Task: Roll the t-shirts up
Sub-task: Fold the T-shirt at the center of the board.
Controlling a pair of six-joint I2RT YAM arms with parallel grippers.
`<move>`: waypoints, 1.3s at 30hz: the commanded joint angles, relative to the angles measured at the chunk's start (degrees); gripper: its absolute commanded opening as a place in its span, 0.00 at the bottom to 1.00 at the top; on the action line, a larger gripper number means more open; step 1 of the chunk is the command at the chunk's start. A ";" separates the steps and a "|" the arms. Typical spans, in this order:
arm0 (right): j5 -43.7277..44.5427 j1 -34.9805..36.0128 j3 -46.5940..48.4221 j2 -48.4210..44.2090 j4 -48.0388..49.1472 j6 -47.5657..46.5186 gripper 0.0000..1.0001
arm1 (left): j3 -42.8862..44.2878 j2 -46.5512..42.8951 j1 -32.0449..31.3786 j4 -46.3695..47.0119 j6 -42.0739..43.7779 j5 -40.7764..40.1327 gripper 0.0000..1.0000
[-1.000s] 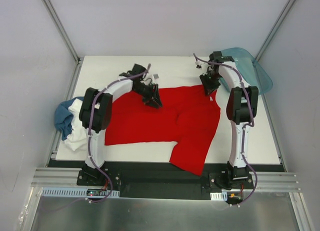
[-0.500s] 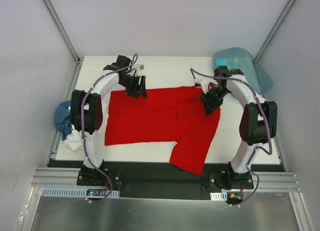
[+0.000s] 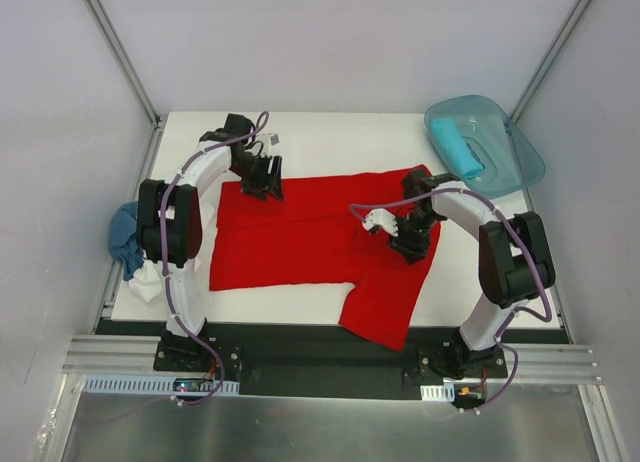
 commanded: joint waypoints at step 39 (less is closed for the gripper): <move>5.60 1.80 -7.50 -4.55 8.54 -10.48 0.09 | -2.29 -4.35 -0.26 -2.01 4.18 -4.12 0.60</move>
